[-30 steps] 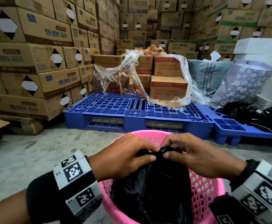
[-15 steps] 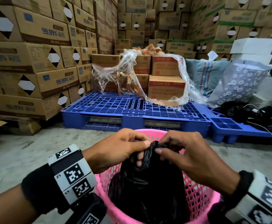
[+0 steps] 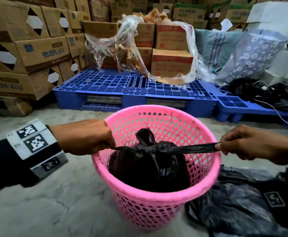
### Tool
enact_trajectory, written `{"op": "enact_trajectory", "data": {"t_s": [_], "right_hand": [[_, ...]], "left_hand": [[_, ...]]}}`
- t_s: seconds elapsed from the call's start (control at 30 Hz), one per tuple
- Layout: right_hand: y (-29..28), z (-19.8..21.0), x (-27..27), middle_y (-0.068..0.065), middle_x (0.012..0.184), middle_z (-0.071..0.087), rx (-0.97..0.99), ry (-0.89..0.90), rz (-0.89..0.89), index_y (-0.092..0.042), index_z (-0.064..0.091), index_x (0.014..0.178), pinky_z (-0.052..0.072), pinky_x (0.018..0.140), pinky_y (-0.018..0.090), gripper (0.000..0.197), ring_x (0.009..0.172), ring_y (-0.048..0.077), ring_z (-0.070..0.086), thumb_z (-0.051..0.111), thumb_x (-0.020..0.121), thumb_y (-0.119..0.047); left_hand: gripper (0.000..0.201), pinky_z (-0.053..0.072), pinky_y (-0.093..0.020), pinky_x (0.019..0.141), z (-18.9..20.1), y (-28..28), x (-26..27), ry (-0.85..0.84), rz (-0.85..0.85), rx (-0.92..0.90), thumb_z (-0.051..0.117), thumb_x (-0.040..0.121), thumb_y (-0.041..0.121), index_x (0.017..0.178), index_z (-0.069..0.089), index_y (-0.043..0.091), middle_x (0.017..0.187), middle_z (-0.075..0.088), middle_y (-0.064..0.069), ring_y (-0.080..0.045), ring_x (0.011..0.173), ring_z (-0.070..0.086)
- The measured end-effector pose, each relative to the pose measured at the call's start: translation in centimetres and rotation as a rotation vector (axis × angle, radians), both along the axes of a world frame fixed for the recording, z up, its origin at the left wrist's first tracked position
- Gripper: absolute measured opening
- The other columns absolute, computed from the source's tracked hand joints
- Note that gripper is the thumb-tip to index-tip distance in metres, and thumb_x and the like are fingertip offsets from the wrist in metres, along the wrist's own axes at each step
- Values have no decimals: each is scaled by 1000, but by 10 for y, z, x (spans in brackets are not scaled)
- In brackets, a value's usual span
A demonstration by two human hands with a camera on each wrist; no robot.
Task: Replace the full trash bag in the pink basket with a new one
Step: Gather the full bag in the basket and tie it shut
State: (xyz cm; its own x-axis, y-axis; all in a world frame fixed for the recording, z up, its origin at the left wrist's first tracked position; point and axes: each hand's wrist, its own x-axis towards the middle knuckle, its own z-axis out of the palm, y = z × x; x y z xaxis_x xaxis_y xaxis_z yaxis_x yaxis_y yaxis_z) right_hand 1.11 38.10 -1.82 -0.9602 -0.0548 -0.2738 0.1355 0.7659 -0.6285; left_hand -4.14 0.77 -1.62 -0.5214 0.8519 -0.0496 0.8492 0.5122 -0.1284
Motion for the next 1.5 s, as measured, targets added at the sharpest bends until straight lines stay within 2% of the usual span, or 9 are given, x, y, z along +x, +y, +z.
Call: {"op": "enact_trajectory", "data": {"t_s": [0.2,0.3,0.5,0.8,0.97,1.1,1.23,1.43,1.5], "right_hand": [[25,-7,5,-7,33,35,33,-92,-52,-10,60,50,20,37,17,38,32,9,29,62,88,-11],[23,4,3,0,36,44,27,92,1,-8,62,52,27,36,17,35,35,10,35,64,87,-12],[-39,56,13,14,61,69,-195,359,403,-15,71,67,46,50,20,22,53,11,60,62,79,-30],[-103,52,-7,2,63,66,-433,381,379,-10,65,71,44,48,25,26,53,12,59,52,94,-13],[-104,43,-10,7,83,72,-374,299,268,-12,68,84,49,67,32,34,73,14,65,44,97,-32],[-110,42,-5,-14,81,68,-285,150,362,-13,70,99,43,70,2,21,70,-13,58,55,93,-26],[-113,31,-8,7,92,69,22,308,532,-7,68,89,49,79,31,12,82,15,61,66,86,-18],[-111,21,-8,-9,136,53,193,723,576,-26,69,84,44,95,29,6,122,4,49,66,82,-20],[-111,18,-12,-6,115,68,153,722,590,-22,69,86,50,86,33,8,105,8,61,61,83,-22]], "left_hand": [[14,26,-15,52,-6,-4,-5,-4,82,-54,49,85,25,92,61,29,85,68,3,-18,89,46],[13,28,-18,55,-3,-4,-9,-67,220,13,45,92,31,84,54,27,67,53,8,-13,68,44],[32,24,-18,43,30,31,2,-900,482,759,44,95,16,66,57,13,52,35,3,-8,44,27],[19,26,-14,42,17,93,33,-1264,358,1071,38,90,4,86,57,7,58,53,-2,-7,50,32],[25,31,-16,50,15,78,28,-1073,353,1067,46,93,13,82,62,-4,55,38,-3,-9,48,35],[21,35,-17,51,17,73,27,-1007,364,1044,50,91,13,80,63,0,52,41,-1,-9,46,40],[22,34,-20,48,16,69,25,-959,460,963,56,89,16,77,65,0,46,51,2,-11,44,44],[19,31,-20,47,15,62,23,-927,547,887,67,81,23,66,72,11,46,53,6,-8,46,42],[17,34,-16,47,16,61,21,-801,527,898,71,78,22,70,74,7,48,55,6,-4,46,44]]}}
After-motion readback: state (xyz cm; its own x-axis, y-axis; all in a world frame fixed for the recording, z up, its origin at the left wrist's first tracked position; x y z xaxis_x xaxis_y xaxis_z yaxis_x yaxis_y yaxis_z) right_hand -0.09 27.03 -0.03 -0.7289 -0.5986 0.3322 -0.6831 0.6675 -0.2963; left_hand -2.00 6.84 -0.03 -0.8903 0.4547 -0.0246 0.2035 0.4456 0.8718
